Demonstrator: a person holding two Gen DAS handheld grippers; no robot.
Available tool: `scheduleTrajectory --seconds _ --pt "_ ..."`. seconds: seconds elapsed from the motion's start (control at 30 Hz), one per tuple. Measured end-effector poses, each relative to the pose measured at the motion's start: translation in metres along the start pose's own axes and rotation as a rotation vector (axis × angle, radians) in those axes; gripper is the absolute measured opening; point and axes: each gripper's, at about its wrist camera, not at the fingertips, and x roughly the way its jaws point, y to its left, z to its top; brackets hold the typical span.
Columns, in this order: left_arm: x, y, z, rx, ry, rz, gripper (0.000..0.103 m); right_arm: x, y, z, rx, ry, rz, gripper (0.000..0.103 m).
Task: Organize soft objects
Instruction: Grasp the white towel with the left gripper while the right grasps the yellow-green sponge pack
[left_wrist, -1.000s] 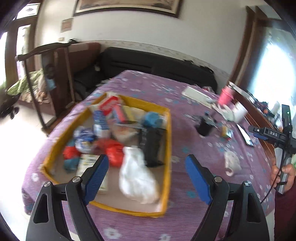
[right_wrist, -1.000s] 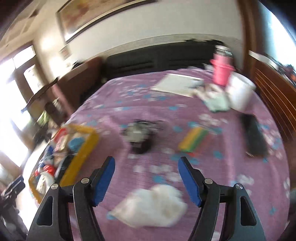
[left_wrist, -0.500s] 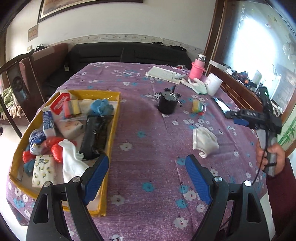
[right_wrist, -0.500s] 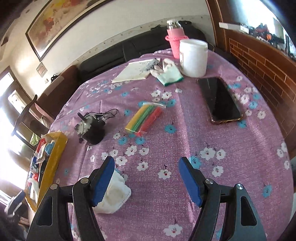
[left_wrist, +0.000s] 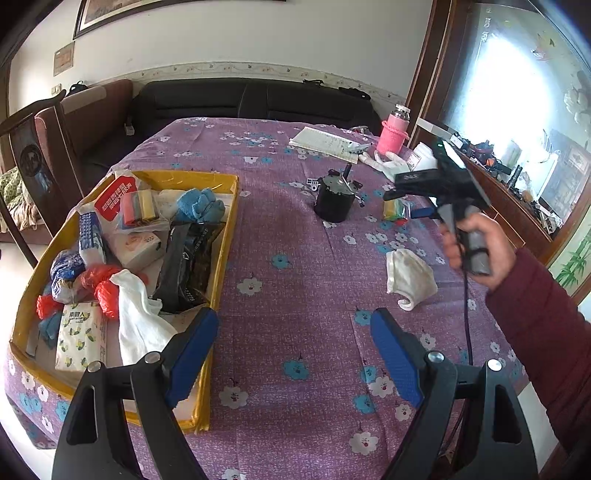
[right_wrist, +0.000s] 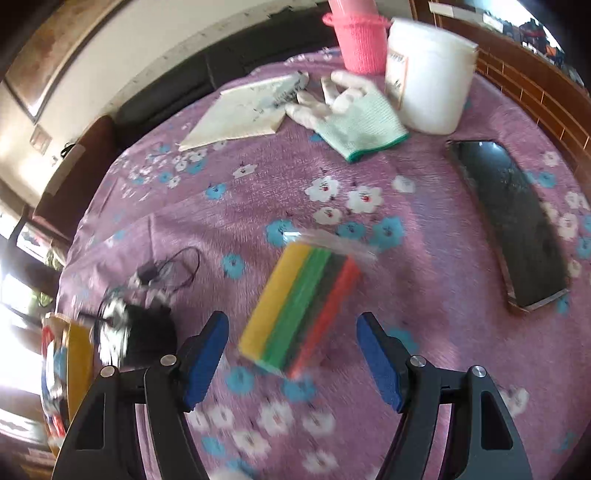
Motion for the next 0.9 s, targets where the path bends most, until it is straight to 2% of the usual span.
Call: scheduleTrajectory --seconds 0.13,0.2,0.4,0.6,0.7,0.9 --pt "0.007 0.000 0.002 0.000 0.012 -0.002 0.084 0.011 0.011 0.005 -0.039 -0.005 -0.082 0.075" --pt "0.011 -0.003 0.002 0.006 0.020 -0.007 0.084 0.011 0.014 0.004 -0.072 -0.006 -0.128 0.048" --pt "0.037 -0.022 0.007 0.044 0.063 -0.040 0.084 -0.007 -0.012 -0.012 -0.087 0.013 -0.095 0.045" --pt "0.069 -0.066 0.018 0.152 0.102 -0.087 0.084 -0.045 -0.045 -0.045 -0.102 0.016 -0.044 0.045" --pt "0.094 -0.096 0.025 0.217 0.117 -0.135 0.084 -0.061 -0.060 -0.063 -0.093 0.017 -0.011 0.045" --pt "0.148 -0.136 0.031 0.281 0.191 -0.143 0.084 -0.080 -0.079 -0.089 -0.078 0.005 0.032 0.045"
